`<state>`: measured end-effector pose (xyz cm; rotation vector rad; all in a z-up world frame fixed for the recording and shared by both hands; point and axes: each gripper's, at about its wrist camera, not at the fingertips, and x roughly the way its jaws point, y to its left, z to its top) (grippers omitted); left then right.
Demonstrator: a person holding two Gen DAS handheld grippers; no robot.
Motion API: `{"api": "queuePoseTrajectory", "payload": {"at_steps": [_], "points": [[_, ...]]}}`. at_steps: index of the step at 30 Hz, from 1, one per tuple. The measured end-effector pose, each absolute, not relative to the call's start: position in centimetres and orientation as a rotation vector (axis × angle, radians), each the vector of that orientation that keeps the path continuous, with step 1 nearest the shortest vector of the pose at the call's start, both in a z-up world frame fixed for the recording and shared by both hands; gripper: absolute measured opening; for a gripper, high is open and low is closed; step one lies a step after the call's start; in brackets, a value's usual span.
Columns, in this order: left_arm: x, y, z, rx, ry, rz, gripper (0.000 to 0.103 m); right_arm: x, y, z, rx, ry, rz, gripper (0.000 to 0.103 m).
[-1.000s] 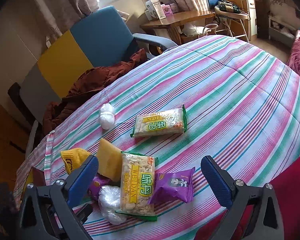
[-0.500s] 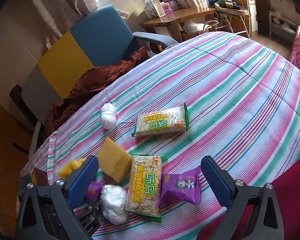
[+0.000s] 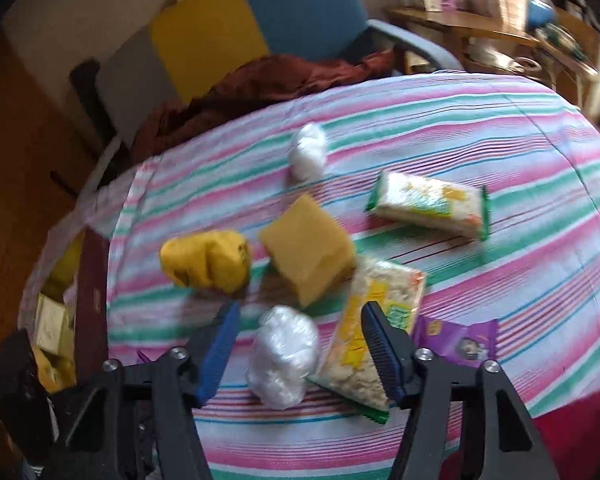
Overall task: Organize objects
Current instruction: 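Grasp the purple snack packet with the left tool while the right tool grasps a clear plastic bag, then carry the purple packet and plastic bag to the gold tray and release them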
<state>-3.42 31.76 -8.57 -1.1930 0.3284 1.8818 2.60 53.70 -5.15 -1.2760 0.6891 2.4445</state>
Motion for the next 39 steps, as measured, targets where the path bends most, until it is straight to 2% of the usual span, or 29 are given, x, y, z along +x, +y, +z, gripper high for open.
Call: {"api": "queuePoseTrajectory", "payload": {"at_steps": [8, 11, 12, 13, 19, 24, 33, 39], "points": [[-3.4, 30.7, -8.9, -1.177, 0.282, 1.889, 0.035, 0.3, 51.4, -8.0, -1.503, 0.469, 2.420, 0.060], [-3.3, 30.7, -8.9, -1.166, 0.283, 1.898, 0.035, -0.1, 51.1, -9.0, -1.579, 0.443, 2.394, 0.047], [-3.1, 30.5, -8.9, -1.162, 0.283, 1.901, 0.035, -0.1, 51.1, -9.2, -1.591, 0.426, 2.375, 0.038], [-3.2, 30.6, -8.9, -1.160, 0.285, 1.903, 0.035, -0.1, 51.1, -9.3, -1.592, 0.416, 2.368, 0.038], [-2.6, 29.8, -7.8, -1.156, 0.291, 1.933, 0.034, 1.0, 52.2, -7.4, -1.459, 0.464, 2.422, 0.037], [-1.8, 27.3, -4.6, -1.071, 0.257, 1.982, 0.034, 1.4, 52.3, -6.2, -1.376, 0.489, 2.461, 0.037], [-4.3, 20.7, -1.3, -1.095, 0.113, 2.135, 0.034, 1.4, 48.9, -4.3, -1.323, 0.389, 2.567, 0.037], [-8.3, 15.7, -0.7, -1.152, 0.006, 2.278, 0.034, 0.6, 42.7, -2.4, -1.323, 0.338, 2.713, 0.037]]}}
